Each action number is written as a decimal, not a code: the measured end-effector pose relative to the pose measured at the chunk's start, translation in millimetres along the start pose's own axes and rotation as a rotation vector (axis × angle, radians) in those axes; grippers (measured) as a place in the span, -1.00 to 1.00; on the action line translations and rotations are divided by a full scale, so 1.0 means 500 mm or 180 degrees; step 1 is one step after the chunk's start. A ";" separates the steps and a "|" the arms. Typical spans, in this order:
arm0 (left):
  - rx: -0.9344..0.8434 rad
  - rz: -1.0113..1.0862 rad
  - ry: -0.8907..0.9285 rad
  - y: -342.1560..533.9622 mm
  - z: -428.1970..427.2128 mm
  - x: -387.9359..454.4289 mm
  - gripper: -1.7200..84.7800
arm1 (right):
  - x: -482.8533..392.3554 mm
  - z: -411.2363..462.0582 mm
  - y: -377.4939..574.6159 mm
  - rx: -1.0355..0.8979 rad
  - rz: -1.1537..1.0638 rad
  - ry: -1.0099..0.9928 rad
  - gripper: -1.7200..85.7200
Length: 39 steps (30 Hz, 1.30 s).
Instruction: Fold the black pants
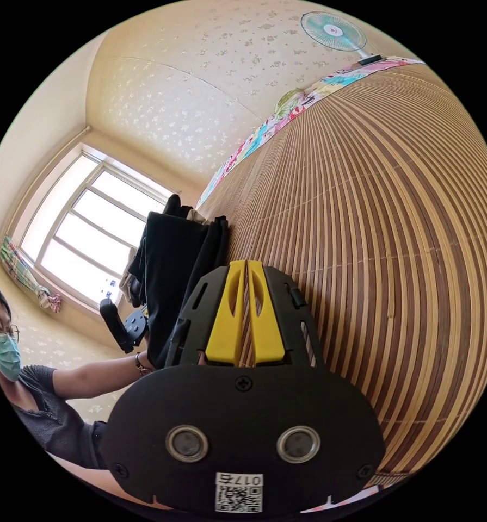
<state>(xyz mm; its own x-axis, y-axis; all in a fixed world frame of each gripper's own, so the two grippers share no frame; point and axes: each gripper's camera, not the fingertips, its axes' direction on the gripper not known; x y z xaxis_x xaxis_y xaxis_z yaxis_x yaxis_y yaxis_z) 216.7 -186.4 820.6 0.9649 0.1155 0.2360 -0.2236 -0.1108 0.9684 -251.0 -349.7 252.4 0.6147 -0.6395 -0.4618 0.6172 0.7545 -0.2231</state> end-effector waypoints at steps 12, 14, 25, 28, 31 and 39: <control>0.0005 -0.0002 -0.0008 -0.034 -0.017 0.028 -0.96 | 0.096 0.026 0.013 0.0008 0.0004 -0.0022 -0.95; 0.0006 -0.0002 -0.0012 -0.040 -0.019 0.032 -0.96 | 0.111 0.035 0.017 0.0012 0.0002 -0.0022 -0.95; 0.0018 0.0010 -0.0067 -0.078 -0.033 0.052 -0.97 | 0.220 0.127 0.055 0.0041 0.0073 -0.0035 -0.95; 0.0023 0.0017 -0.0102 -0.088 -0.036 0.057 -0.97 | 0.250 0.164 0.069 0.0033 0.0074 -0.0088 -0.95; 0.0021 0.0015 -0.0100 -0.100 -0.038 0.055 -0.97 | 0.277 0.207 0.086 0.0023 0.0064 -0.0088 -0.95; 0.0014 -0.0028 -0.0019 -0.130 -0.041 0.029 -0.97 | 0.340 0.345 0.142 0.0021 0.0072 -0.0048 -0.95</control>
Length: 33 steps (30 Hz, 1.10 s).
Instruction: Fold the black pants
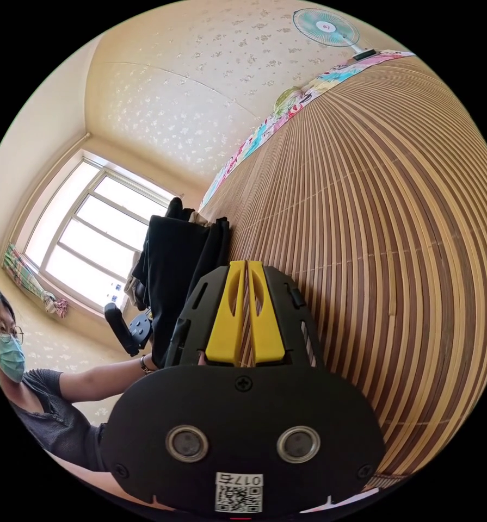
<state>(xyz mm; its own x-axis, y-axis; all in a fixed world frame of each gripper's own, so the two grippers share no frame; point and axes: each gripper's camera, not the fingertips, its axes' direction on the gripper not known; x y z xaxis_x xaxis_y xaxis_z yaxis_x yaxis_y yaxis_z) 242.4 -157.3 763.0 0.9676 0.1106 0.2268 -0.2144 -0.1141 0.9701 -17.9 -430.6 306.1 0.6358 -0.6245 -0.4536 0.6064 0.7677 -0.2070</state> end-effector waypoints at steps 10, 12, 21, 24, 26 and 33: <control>-0.0016 -0.0078 0.0169 -0.025 0.008 -0.060 -0.97 | -0.114 0.301 0.081 -0.0362 -0.0509 0.1602 -0.95; -0.0028 -0.0079 0.0169 -0.030 0.011 -0.072 -0.97 | -0.170 0.367 0.113 -0.0411 -0.0823 0.1868 -0.95; 0.0177 -0.0431 0.0692 0.009 -0.054 -0.221 -0.98 | -0.163 0.698 0.287 -0.0830 -0.1517 0.2310 -0.95; 0.0391 -0.0758 0.0968 0.084 -0.122 -0.299 -0.98 | -0.155 0.774 0.306 -0.1107 -0.1658 0.2282 -0.94; 0.0550 -0.0980 0.1068 0.144 -0.173 -0.347 -0.98 | -0.169 0.799 0.291 -0.1216 -0.1395 0.2244 -0.94; 0.0736 -0.2098 0.2188 0.316 -0.227 -0.532 -0.93 | -0.520 1.005 0.247 -0.0997 -0.2781 0.1107 -0.74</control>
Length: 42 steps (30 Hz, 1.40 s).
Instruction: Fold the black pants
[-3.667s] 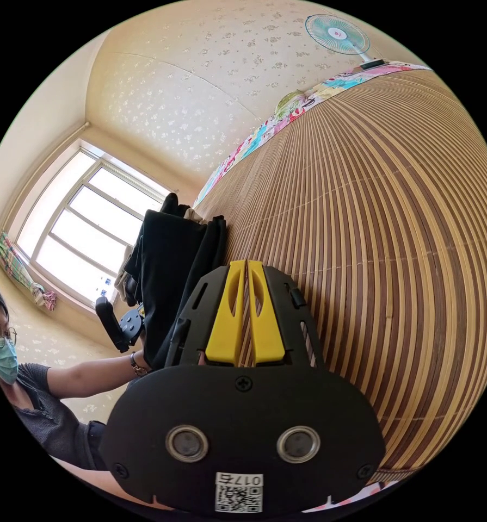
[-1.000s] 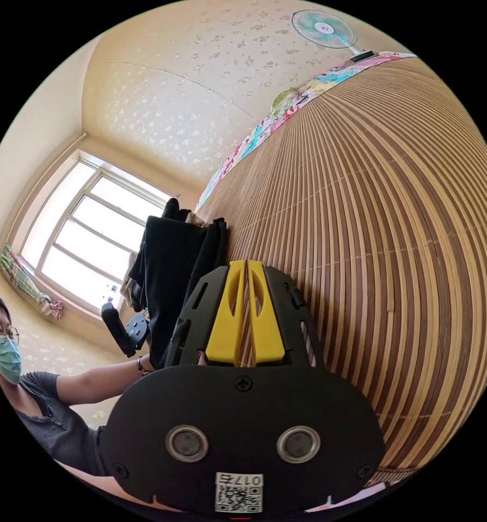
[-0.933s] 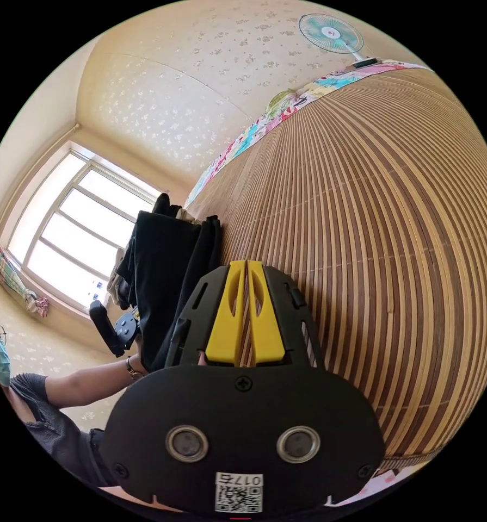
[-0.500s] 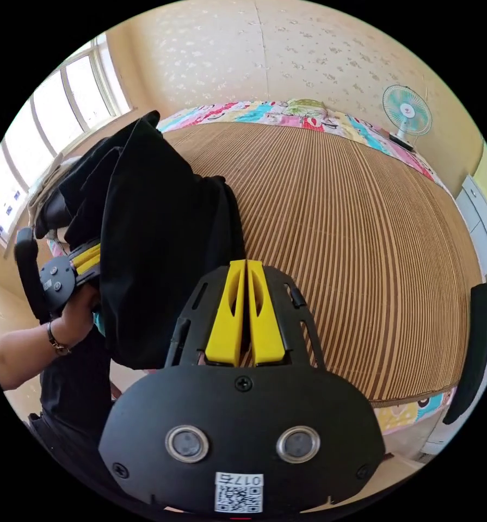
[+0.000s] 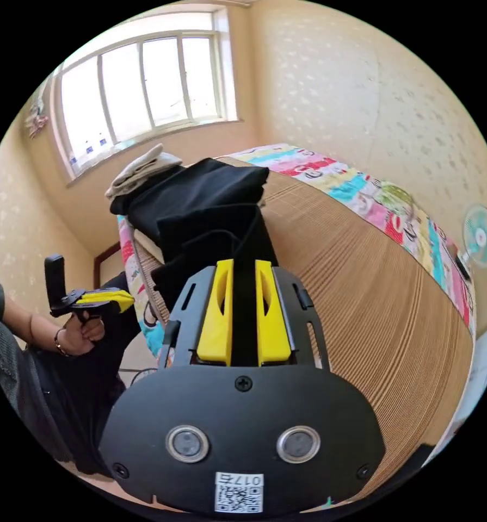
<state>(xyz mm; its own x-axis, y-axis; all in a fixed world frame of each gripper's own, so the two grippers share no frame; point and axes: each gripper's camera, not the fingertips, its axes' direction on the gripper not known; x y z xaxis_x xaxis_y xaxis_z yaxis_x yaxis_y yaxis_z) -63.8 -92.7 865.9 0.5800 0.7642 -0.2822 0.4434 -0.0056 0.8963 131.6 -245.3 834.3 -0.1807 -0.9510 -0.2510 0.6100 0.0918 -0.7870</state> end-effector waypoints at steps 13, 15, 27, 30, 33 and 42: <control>-0.0106 -0.1403 0.0901 0.034 0.033 -0.266 -0.47 | -0.451 0.551 -0.255 -0.1953 -0.1873 0.0768 -0.84; -0.0130 -0.1581 0.1030 0.064 0.057 -0.310 -0.44 | -0.478 0.496 -0.231 -0.1643 -0.1623 0.0761 -0.86; 0.0142 -0.0892 0.1264 0.265 0.100 -0.258 -0.64 | -0.720 -0.202 -0.012 0.0985 0.0060 0.1349 -0.89; 0.0456 -0.0057 0.1174 0.356 0.013 -0.144 -0.67 | -0.825 -0.349 0.003 0.1544 0.0120 0.1522 -0.89; 0.0896 0.0538 0.1145 0.479 -0.079 -0.037 -0.70 | -0.952 -0.464 0.005 0.2012 0.0023 0.1718 -0.89; 0.2053 0.0952 0.0759 0.858 -0.319 0.100 -0.55 | -1.207 -0.739 -0.077 0.2871 0.0125 0.2101 -0.89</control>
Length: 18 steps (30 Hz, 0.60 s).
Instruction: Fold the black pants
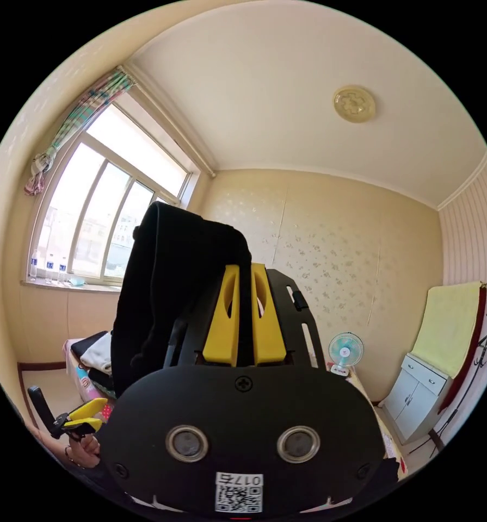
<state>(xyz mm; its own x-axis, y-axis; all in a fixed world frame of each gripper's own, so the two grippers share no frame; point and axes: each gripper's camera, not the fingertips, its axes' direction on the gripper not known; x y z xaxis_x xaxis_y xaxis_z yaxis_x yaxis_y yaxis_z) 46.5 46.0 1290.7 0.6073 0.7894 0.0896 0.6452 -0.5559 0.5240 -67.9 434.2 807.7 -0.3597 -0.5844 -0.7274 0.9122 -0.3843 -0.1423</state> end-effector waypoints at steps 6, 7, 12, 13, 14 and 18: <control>-0.0337 0.0147 0.0544 -0.013 0.039 0.068 -0.41 | -0.027 -0.062 -0.136 0.0139 0.0162 -0.0277 -0.89; -0.0407 0.0227 0.0610 -0.014 0.052 0.093 -0.41 | -0.035 -0.071 -0.153 0.0147 0.0189 -0.0248 -0.89; -0.0162 0.1011 0.0855 0.088 0.027 0.319 -0.54 | -0.031 -0.097 -0.213 0.0206 0.0320 -0.0216 -0.89; -0.0082 0.1069 0.0847 0.102 0.014 0.334 -0.55 | -0.025 -0.100 -0.232 0.0206 0.0338 -0.0192 -0.89; 0.0006 0.1121 0.0812 0.124 -0.006 0.358 -0.58 | -0.021 -0.102 -0.241 0.0207 0.0350 -0.0177 -0.89; -0.0168 0.1027 0.1053 0.139 -0.022 0.409 -0.69 | -0.003 -0.110 -0.306 0.0227 0.0328 -0.0126 -0.90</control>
<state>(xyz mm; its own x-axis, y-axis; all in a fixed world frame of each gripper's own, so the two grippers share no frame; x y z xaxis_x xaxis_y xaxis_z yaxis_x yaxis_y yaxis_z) 210.6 171.8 1354.6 0.5871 0.6236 0.5162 0.4178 -0.7796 0.4666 -196.2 533.3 793.5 -0.2734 -0.6506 -0.7085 0.9290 -0.3696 -0.0191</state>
